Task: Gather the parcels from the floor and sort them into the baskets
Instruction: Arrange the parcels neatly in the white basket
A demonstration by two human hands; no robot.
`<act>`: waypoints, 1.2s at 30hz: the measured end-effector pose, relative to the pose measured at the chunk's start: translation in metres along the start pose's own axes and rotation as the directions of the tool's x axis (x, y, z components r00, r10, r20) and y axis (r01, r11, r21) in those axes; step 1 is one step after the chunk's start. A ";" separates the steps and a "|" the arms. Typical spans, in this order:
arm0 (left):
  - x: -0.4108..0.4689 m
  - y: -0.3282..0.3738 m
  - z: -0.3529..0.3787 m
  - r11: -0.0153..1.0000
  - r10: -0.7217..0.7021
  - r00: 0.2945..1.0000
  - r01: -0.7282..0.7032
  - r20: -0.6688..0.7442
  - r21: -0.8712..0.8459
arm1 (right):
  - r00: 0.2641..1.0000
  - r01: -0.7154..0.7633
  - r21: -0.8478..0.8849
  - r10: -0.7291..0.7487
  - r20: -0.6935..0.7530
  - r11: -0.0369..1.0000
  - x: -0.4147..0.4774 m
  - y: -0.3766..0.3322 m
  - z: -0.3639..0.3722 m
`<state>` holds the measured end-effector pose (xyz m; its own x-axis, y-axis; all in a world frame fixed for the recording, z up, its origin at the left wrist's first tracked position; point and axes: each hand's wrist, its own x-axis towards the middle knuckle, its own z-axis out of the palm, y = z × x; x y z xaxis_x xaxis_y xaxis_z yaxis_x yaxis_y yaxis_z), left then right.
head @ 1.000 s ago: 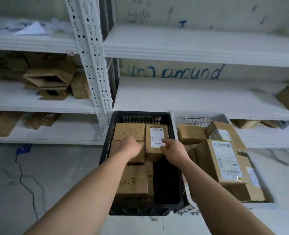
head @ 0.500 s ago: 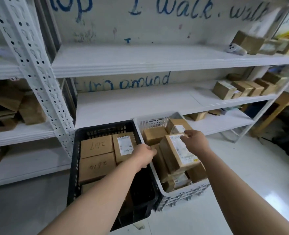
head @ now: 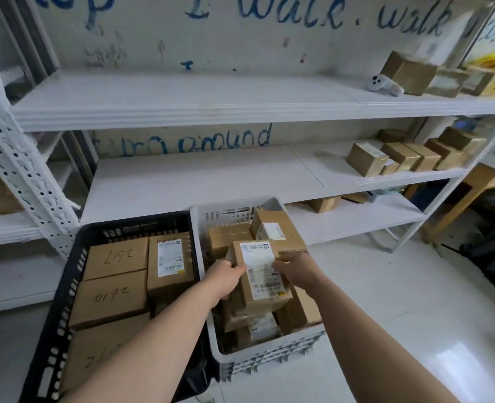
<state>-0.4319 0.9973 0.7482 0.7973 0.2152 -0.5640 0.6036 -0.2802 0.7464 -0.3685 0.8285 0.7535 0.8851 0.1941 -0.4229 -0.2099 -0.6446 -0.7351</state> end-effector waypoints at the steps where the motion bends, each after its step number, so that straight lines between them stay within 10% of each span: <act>1: 0.001 0.002 0.003 1.000 -0.005 1.000 0.004 -0.020 -0.019 | 1.000 -0.003 -0.007 0.003 0.027 1.000 0.007 0.003 -0.003; 15: 0.010 0.027 -0.016 0.937 -0.022 0.999 0.008 -0.036 -0.348 | 0.973 0.125 0.236 -0.165 0.160 0.964 0.054 -0.016 -0.028; 29: 0.070 0.066 -0.068 0.927 0.102 0.885 -0.250 -0.455 -0.279 | 0.982 0.027 0.508 -0.118 0.148 0.861 0.112 -0.075 -0.027; 36: 0.100 0.070 -0.091 0.941 0.070 0.955 -0.159 -0.288 -0.299 | 0.992 -0.002 0.530 -0.064 0.106 0.848 0.139 -0.089 -0.014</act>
<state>-0.3095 1.0839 0.7761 0.8032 0.4549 -0.3845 0.4402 -0.0183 0.8977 -0.2209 0.9029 0.7669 0.8477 0.3123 -0.4288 -0.3997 -0.1555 -0.9034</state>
